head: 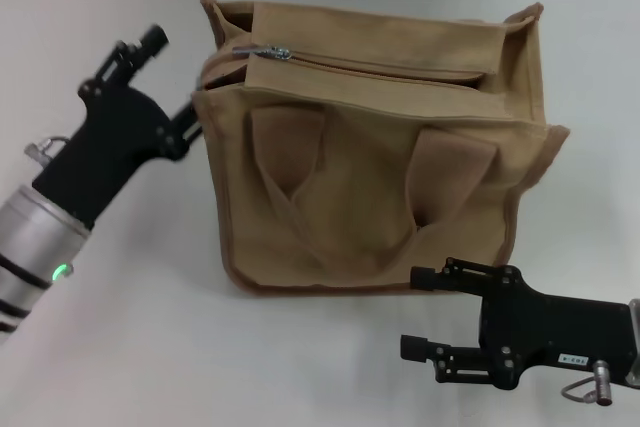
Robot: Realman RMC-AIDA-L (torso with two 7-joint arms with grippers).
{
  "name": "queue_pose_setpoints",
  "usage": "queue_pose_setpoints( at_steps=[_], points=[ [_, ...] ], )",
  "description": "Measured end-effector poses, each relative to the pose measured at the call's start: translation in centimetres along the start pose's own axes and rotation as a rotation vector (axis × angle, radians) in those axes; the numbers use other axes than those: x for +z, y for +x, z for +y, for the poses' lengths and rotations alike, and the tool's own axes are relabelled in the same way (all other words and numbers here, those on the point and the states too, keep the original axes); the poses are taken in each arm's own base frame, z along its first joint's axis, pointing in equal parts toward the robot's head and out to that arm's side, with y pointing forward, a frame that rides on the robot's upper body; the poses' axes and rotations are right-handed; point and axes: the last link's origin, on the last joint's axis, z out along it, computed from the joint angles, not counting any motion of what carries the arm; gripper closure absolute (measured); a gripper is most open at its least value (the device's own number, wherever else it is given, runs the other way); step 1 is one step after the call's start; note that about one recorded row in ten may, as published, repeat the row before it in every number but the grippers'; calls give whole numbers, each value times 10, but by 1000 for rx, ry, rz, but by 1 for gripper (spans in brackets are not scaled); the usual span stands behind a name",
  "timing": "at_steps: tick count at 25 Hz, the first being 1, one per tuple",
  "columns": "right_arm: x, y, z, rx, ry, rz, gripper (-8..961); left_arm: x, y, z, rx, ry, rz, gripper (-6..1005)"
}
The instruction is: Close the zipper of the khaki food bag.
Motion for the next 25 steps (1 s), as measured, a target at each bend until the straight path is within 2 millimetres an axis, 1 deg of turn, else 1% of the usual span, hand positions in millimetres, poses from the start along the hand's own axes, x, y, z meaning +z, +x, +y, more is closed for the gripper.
queue_pose_setpoints(
  at_steps=[1,4,15,17,19,25],
  points=[
    [0,0,0,3,2,-3,177,2,3,-3,-27,68,37,272],
    [0,1,0,5,7,-5,177,2,5,-4,-40,97,56,276],
    [2,-2,-2,-5,-3,-3,178,-7,5,3,-78,99,75,289],
    [2,-3,-2,-5,-1,-5,178,-7,5,3,-87,103,75,291],
    [2,-3,-2,-4,2,-8,178,-11,5,-1,-135,143,82,294],
    [2,-1,-1,4,3,-12,178,-12,6,0,-138,135,88,301]
  ],
)
